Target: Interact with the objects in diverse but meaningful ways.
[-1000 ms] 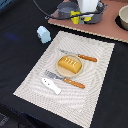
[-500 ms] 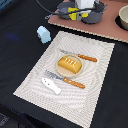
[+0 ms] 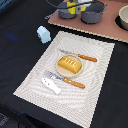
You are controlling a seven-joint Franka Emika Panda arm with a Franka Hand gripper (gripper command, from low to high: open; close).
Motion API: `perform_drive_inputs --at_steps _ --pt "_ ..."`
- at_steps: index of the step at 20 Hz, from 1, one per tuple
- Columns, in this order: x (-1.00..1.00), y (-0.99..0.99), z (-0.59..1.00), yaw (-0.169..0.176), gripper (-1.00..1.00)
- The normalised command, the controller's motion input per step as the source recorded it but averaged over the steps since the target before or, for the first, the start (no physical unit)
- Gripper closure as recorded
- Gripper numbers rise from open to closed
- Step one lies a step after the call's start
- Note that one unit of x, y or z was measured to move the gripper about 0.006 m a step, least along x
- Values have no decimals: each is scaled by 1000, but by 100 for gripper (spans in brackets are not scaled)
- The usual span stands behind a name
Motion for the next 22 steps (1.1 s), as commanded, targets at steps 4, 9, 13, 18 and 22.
perform_drive_inputs --at_steps 4,9,13,18,22 --pt "-718 470 -22 21 100" --pt "-675 470 -25 22 100" --pt "-487 344 -49 10 100" --pt "-133 110 -118 0 100" --pt "-176 26 -260 0 100"
